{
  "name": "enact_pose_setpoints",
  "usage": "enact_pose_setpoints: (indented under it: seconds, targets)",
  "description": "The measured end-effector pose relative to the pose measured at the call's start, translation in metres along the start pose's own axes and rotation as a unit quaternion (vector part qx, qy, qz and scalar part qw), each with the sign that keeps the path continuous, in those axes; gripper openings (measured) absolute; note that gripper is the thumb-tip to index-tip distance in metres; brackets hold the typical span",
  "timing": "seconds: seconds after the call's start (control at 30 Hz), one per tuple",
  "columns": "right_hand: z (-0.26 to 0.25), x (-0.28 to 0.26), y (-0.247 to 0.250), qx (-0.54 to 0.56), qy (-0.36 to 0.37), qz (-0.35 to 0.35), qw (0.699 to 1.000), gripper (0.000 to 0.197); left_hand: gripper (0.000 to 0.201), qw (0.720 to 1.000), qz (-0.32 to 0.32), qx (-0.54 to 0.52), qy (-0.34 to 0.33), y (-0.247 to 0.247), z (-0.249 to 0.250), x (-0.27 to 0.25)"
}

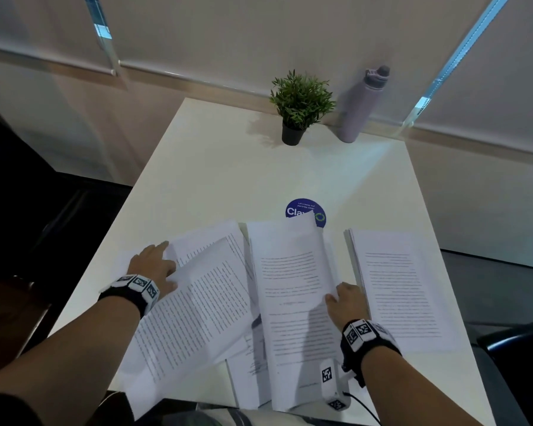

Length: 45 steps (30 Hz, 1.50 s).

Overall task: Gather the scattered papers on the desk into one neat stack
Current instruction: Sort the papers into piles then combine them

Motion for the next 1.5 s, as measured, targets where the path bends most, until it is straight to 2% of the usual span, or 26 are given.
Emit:
enact_pose_setpoints:
  seconds: [0.07, 0.17, 0.27, 0.3, 0.37, 0.4, 0.43, 0.5, 0.57, 0.63, 0.67, 0.73, 0.8, 0.83, 0.87, 0.93, 1.03, 1.1, 1.17, 1.27, 1.33, 1.4, 1.47, 1.5]
  targets:
    - [-0.004, -0.001, -0.002, 0.006, 0.001, -0.001, 1.000, 0.039, 0.039, 1.000, -0.017, -0.014, 0.001, 0.002, 0.000, 0.002]
    - [-0.010, -0.002, -0.007, 0.022, 0.001, -0.030, 0.999, 0.034, 0.039, 1.000, 0.004, -0.008, -0.001, 0.010, 0.002, 0.002]
    - [-0.016, -0.003, -0.006, 0.125, 0.006, -0.026, 0.992, 0.024, 0.040, 1.000, 0.019, 0.005, -0.006, 0.012, 0.003, 0.002]
    - [-0.016, -0.004, -0.005, 0.166, 0.005, -0.018, 0.986, 0.029, 0.041, 1.000, 0.016, -0.002, -0.008, 0.011, 0.003, 0.003]
    - [-0.016, -0.007, 0.001, 0.254, -0.008, -0.003, 0.967, 0.055, 0.045, 1.000, 0.008, -0.002, -0.005, 0.009, 0.000, 0.004]
    - [-0.015, -0.007, 0.004, 0.269, -0.014, -0.001, 0.963, 0.061, 0.046, 1.000, 0.008, 0.008, -0.002, 0.010, -0.001, 0.004]
    - [-0.013, -0.006, 0.007, 0.261, -0.014, 0.002, 0.965, 0.057, 0.044, 1.000, 0.011, 0.017, 0.001, 0.011, 0.000, 0.005]
    - [-0.011, -0.001, 0.016, 0.207, 0.000, 0.018, 0.978, 0.028, 0.030, 1.000, 0.023, 0.009, 0.010, 0.020, 0.003, 0.005]
    - [-0.009, 0.001, 0.031, 0.195, 0.015, 0.054, 0.979, 0.009, 0.015, 0.996, 0.042, -0.076, 0.026, 0.031, 0.002, 0.003]
    - [-0.007, 0.003, 0.047, 0.226, 0.027, 0.089, 0.970, 0.007, 0.014, 0.974, 0.077, -0.208, 0.046, 0.042, -0.004, -0.001]
    - [-0.007, 0.004, 0.055, 0.240, 0.032, 0.102, 0.965, 0.008, 0.013, 0.956, 0.124, -0.261, 0.059, 0.052, -0.011, -0.007]
    - [-0.005, 0.006, 0.071, 0.257, 0.038, 0.127, 0.957, 0.009, 0.028, 0.903, 0.210, -0.359, 0.106, 0.070, -0.028, -0.024]
    - [-0.004, 0.007, 0.086, 0.283, 0.046, 0.152, 0.946, 0.006, 0.051, 0.846, 0.245, -0.445, 0.161, 0.077, -0.048, -0.044]
    - [-0.004, 0.007, 0.093, 0.303, 0.049, 0.162, 0.938, 0.006, 0.053, 0.832, 0.248, -0.461, 0.185, 0.077, -0.057, -0.052]
    - [-0.004, 0.009, 0.099, 0.322, 0.050, 0.168, 0.931, 0.007, 0.048, 0.832, 0.241, -0.457, 0.204, 0.076, -0.065, -0.060]
    - [-0.003, 0.015, 0.100, 0.343, 0.045, 0.149, 0.926, 0.009, 0.032, 0.854, 0.202, -0.419, 0.232, 0.062, -0.074, -0.072]
    - [-0.012, 0.021, 0.074, 0.317, 0.032, 0.052, 0.946, 0.014, 0.032, 0.892, 0.066, -0.367, 0.257, 0.013, -0.068, -0.083]
    - [-0.022, 0.016, 0.047, 0.250, 0.035, -0.011, 0.968, 0.014, 0.039, 0.895, -0.014, -0.338, 0.292, -0.021, -0.061, -0.092]
    - [-0.032, 0.004, 0.022, 0.186, 0.041, -0.047, 0.981, 0.018, 0.044, 0.891, -0.053, -0.315, 0.322, -0.041, -0.053, -0.102]
    - [-0.040, -0.008, -0.001, 0.185, 0.054, -0.055, 0.980, 0.018, 0.041, 0.878, -0.034, -0.338, 0.337, -0.047, -0.038, -0.109]
    - [-0.046, -0.015, -0.010, 0.179, 0.063, -0.068, 0.979, 0.014, 0.037, 0.867, -0.008, -0.381, 0.321, -0.047, -0.027, -0.110]
    - [-0.049, -0.020, -0.017, 0.169, 0.065, -0.091, 0.979, 0.019, 0.034, 0.854, 0.033, -0.418, 0.308, -0.041, -0.020, -0.113]
    - [-0.046, -0.020, -0.012, 0.159, 0.060, -0.074, 0.983, 0.014, 0.040, 0.831, 0.100, -0.451, 0.311, -0.025, -0.021, -0.119]
    - [-0.042, -0.019, -0.005, 0.151, 0.051, -0.048, 0.986, 0.010, 0.052, 0.819, 0.132, -0.464, 0.310, -0.013, -0.021, -0.123]
Point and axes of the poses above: each hand's wrist, its own x-axis towards the middle knuckle, its own y-axis out of the back of the hand, z = x × y, the point moved 7 cm from there along x, towards the middle knuckle, and after that the axes turned 2 degrees about -x, right-handed, at the moved point
